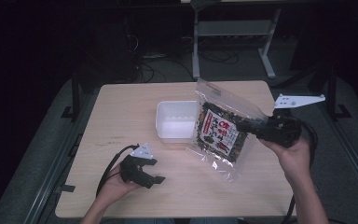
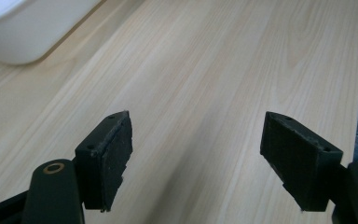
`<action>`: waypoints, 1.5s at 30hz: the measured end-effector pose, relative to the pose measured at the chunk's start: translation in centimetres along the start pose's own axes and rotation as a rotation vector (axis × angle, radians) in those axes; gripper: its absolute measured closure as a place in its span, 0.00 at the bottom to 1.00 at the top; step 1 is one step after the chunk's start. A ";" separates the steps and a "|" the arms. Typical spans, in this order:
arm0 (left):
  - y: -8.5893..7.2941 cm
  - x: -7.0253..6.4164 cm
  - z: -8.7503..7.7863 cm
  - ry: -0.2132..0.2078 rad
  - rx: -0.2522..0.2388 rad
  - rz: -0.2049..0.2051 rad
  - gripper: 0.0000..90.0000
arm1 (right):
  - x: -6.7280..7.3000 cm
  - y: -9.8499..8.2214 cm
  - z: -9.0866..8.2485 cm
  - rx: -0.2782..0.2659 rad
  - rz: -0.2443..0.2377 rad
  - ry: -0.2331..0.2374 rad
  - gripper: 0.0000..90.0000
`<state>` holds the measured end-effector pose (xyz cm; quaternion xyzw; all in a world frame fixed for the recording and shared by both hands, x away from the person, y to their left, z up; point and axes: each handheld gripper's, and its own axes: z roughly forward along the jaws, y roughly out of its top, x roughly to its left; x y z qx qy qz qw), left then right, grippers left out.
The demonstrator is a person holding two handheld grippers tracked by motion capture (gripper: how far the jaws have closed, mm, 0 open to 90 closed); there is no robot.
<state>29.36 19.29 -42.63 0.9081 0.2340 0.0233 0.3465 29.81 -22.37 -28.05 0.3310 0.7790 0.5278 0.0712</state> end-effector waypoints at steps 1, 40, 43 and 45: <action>-0.1 0.0 -0.1 0.003 0.002 0.000 0.27 | 0.1 0.3 0.2 0.001 -0.005 0.000 0.85; -2.5 0.8 -1.9 0.063 -0.032 -0.037 0.25 | -0.2 9.0 8.0 -0.010 -0.110 -0.058 0.85; -2.6 0.8 -1.8 0.061 -0.037 -0.042 0.25 | -0.3 9.6 8.8 -0.011 -0.119 -0.065 0.85; -2.6 0.8 -1.8 0.062 -0.033 -0.037 0.25 | -0.4 10.0 9.5 -0.009 -0.122 -0.074 0.85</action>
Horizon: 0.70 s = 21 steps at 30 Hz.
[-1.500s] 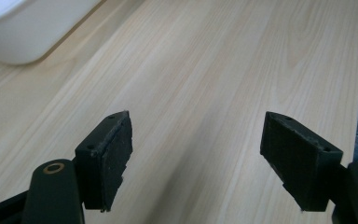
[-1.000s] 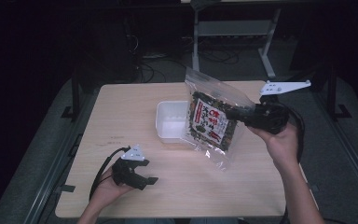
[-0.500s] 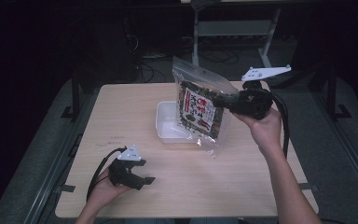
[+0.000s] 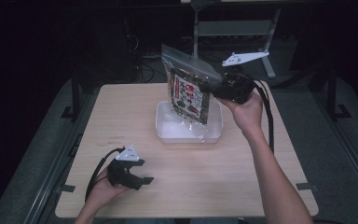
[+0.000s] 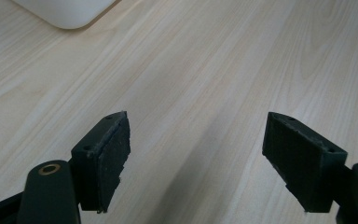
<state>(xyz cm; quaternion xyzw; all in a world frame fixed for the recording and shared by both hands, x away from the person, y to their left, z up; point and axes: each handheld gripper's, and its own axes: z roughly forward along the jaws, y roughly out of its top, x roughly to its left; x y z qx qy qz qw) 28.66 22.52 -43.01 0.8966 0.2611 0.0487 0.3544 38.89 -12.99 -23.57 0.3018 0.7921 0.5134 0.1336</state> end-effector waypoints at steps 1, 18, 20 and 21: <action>0.0 0.0 0.0 0.000 0.000 0.000 0.25 | -0.1 0.2 0.5 0.003 -0.003 -0.004 0.85; -0.1 0.1 0.0 -0.005 -0.007 -0.003 0.24 | -0.9 -0.2 4.9 0.015 -0.038 -0.017 0.85; -0.2 0.2 0.0 -0.005 -0.003 0.000 0.24 | -1.1 -0.5 5.3 0.015 -0.031 -0.020 0.85; -0.2 0.2 0.0 -0.006 -0.002 0.001 0.24 | -1.1 -0.6 5.5 0.014 -0.029 -0.020 0.85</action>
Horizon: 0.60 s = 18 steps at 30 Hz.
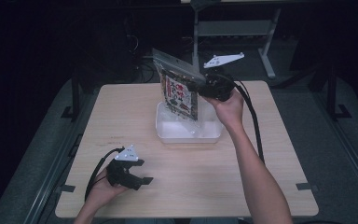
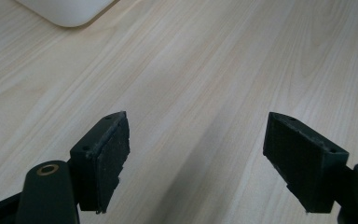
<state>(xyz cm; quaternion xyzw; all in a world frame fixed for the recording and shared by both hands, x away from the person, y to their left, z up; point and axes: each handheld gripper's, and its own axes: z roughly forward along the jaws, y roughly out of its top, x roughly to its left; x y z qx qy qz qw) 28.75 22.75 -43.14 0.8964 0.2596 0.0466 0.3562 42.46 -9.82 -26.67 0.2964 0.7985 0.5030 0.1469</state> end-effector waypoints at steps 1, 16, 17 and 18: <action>0.0 0.0 0.0 0.001 0.000 0.002 0.24 | 0.0 -0.1 0.2 -0.002 0.001 -0.001 0.85; 0.0 0.1 0.0 0.000 0.001 -0.004 0.24 | -0.4 -2.2 2.1 0.003 0.033 -0.004 0.85; 0.0 0.1 0.0 0.000 0.002 -0.003 0.24 | -0.4 -2.3 2.2 0.005 0.035 -0.005 0.85; 0.0 0.1 0.1 0.000 0.002 -0.005 0.24 | -0.4 -2.3 2.3 0.006 0.034 -0.008 0.85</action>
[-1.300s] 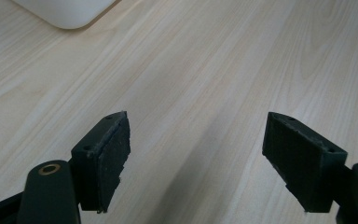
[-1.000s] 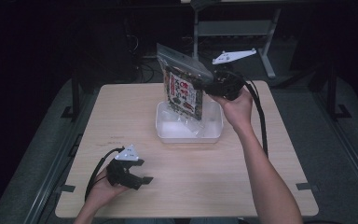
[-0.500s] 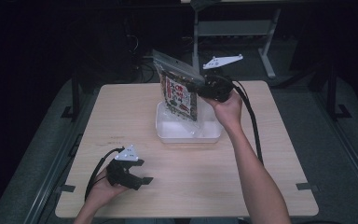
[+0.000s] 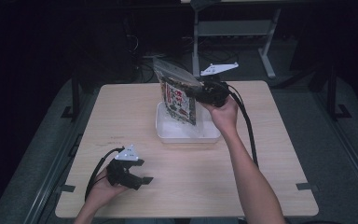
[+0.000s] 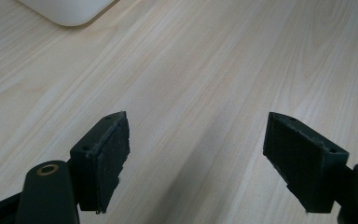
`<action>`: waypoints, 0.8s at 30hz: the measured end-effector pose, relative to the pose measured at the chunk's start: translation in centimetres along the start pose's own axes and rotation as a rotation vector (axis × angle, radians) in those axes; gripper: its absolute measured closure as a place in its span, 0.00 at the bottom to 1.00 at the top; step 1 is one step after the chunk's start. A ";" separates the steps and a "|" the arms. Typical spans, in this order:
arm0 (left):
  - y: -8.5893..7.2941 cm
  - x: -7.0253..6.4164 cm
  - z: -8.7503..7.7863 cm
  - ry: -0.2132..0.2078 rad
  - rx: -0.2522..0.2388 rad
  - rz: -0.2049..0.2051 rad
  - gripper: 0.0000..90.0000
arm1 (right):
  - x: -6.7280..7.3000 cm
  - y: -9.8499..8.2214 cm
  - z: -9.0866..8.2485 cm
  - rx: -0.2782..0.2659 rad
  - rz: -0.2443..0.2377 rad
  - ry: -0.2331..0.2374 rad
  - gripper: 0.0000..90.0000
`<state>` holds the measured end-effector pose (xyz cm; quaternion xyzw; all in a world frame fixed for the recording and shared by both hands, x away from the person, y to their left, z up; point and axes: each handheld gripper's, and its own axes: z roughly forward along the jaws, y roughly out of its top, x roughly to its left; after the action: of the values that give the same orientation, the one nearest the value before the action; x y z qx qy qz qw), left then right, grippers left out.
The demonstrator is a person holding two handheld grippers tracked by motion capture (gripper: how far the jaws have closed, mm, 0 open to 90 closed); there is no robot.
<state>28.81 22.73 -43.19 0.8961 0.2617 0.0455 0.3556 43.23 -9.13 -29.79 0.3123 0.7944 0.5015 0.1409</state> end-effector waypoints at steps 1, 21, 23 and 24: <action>0.0 0.0 0.0 -0.001 -0.001 0.000 0.24 | 0.0 0.0 0.1 0.001 -0.001 -0.001 0.85; 0.0 0.0 0.2 -0.002 0.008 0.002 0.24 | -0.2 -2.1 1.3 0.003 0.022 -0.027 0.85; 0.0 0.0 0.2 -0.002 0.010 0.004 0.24 | -0.4 -2.2 1.2 0.007 0.025 -0.027 0.85; 0.0 -0.1 0.2 -0.002 0.009 0.003 0.24 | -0.4 -2.3 1.2 0.008 0.026 -0.025 0.85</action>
<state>28.85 22.52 -43.33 0.8982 0.2601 0.0442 0.3515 43.40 -9.23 -32.41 0.3296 0.7903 0.4964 0.1431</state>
